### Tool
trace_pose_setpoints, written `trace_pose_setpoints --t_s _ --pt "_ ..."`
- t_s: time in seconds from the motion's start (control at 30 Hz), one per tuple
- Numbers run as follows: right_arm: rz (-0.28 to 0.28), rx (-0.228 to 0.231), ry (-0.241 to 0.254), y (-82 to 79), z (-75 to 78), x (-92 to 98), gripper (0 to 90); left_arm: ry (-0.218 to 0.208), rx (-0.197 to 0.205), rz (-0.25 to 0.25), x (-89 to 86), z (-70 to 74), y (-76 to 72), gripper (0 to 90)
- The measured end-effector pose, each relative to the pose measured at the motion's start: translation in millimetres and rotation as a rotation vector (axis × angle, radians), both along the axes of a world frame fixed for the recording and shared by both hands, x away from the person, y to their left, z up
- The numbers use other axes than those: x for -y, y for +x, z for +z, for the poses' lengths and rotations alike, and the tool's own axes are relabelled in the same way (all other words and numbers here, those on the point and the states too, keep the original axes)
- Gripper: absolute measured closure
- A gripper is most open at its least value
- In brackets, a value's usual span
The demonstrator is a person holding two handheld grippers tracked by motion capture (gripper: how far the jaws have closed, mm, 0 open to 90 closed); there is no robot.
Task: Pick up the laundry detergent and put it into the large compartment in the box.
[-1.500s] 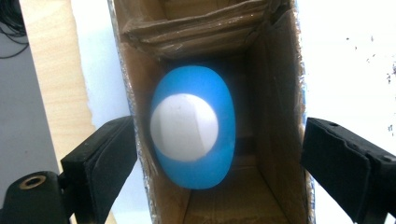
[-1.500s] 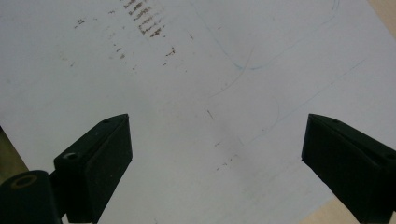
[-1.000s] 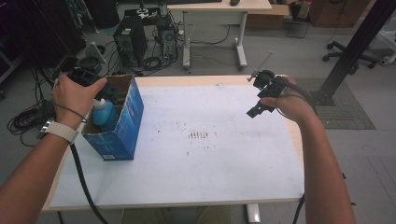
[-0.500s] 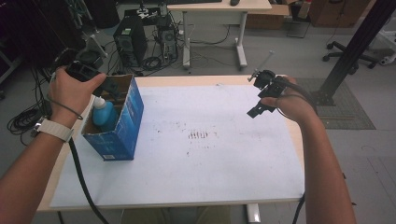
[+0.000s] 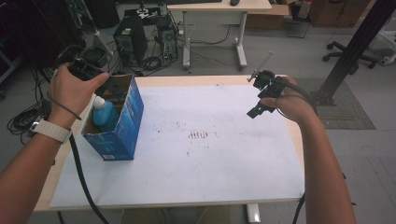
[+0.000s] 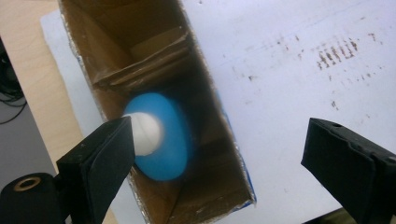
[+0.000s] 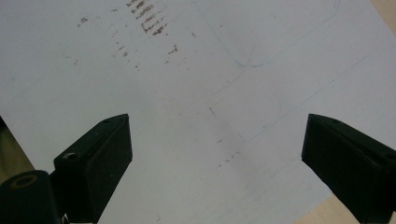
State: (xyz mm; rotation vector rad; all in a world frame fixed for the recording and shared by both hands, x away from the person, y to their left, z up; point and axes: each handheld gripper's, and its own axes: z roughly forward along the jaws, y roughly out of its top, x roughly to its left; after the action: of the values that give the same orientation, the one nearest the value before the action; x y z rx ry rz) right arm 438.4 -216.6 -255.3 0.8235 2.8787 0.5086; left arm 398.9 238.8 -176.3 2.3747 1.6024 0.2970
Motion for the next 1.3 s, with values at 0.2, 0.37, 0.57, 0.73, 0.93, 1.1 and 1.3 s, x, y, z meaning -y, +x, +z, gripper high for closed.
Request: trace_pose_setpoints --t_s 0.2,0.37,0.57,0.73,0.93,1.1,1.3 --pt "0.001 -0.003 -0.001 0.0 -0.1 -0.4 8.7 -0.004 0.01 -0.075 10.4 5.1 -4.7 9.1" --pt "0.002 -0.002 0.004 -0.2 0.5 0.3 8.7 -0.004 0.018 -0.14 20.6 7.9 -8.6 9.0" --pt "-0.001 -0.003 0.004 -1.0 1.2 1.7 8.7 0.003 0.031 -0.19 32.2 11.9 -13.7 8.8" --pt "-0.001 -0.006 0.004 -1.3 1.5 2.3 8.7 0.004 0.036 -0.226 40.1 15.2 -17.2 8.8" --pt "-0.002 -0.006 0.007 -1.8 1.8 2.9 8.7 0.009 0.026 -0.275 49.8 17.9 -21.3 8.8" --pt "-0.002 -0.007 0.008 -2.3 2.2 3.3 8.7 0.01 0.023 -0.323 58.5 17.7 -25.1 8.8" --pt "-0.004 -0.008 0.007 -2.8 2.0 3.6 8.7 -0.014 0.021 -0.395 66.1 18.6 -29.2 8.8"
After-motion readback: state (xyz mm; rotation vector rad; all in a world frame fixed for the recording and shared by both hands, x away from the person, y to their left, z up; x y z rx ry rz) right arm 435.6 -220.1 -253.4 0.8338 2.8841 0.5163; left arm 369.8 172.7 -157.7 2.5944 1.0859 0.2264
